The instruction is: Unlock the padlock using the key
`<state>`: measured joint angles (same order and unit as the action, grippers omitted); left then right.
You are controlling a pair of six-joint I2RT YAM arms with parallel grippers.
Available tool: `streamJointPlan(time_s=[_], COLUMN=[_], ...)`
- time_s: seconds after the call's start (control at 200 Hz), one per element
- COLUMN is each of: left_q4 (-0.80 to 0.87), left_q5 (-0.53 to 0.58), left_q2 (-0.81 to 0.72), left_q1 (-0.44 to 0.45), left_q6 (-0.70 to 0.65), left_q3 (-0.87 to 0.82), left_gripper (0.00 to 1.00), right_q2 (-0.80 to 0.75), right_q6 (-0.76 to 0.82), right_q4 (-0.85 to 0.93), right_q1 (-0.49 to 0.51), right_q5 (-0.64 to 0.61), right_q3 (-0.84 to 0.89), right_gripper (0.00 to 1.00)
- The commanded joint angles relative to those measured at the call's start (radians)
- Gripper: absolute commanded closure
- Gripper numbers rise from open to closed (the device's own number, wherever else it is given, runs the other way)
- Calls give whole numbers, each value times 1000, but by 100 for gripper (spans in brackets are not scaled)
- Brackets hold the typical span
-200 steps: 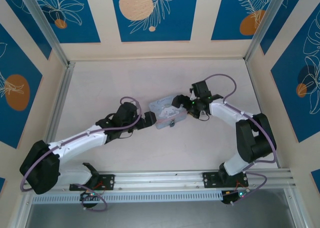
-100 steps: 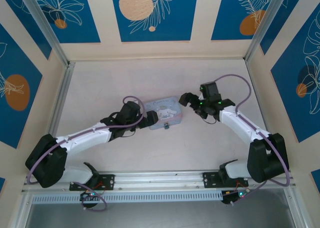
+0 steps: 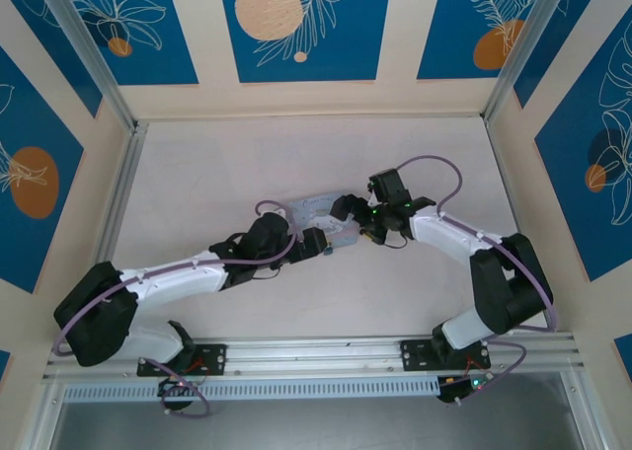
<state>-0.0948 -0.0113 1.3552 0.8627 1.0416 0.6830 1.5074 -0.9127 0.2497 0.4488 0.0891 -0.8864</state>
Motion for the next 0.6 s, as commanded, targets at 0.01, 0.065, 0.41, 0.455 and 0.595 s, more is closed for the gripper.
streamJointPlan(time_s=[0.01, 0.065, 0.41, 0.455, 0.595], left_q4=[-51, -55, -59, -49, -30], left_q5=[36, 45, 60, 58, 29], left_q2=[33, 45, 110, 107, 102], left_q1=[9, 11, -37, -50, -96], left_q6=[11, 5, -42, -54, -91], left_q3=[-10, -7, 39, 45, 59], left_gripper=[0, 0, 0, 0, 0], right_q2=[25, 27, -69, -80, -79], right_q6=[-66, -75, -22, 6, 87], right_q4=[-60, -65, 100, 126, 216], right_q1=[22, 21, -135, -169, -262], right_q5=[53, 58, -36, -46, -84], right_q3=[-42, -48, -45, -42, -53], right_gripper=[1, 1, 1, 0, 2])
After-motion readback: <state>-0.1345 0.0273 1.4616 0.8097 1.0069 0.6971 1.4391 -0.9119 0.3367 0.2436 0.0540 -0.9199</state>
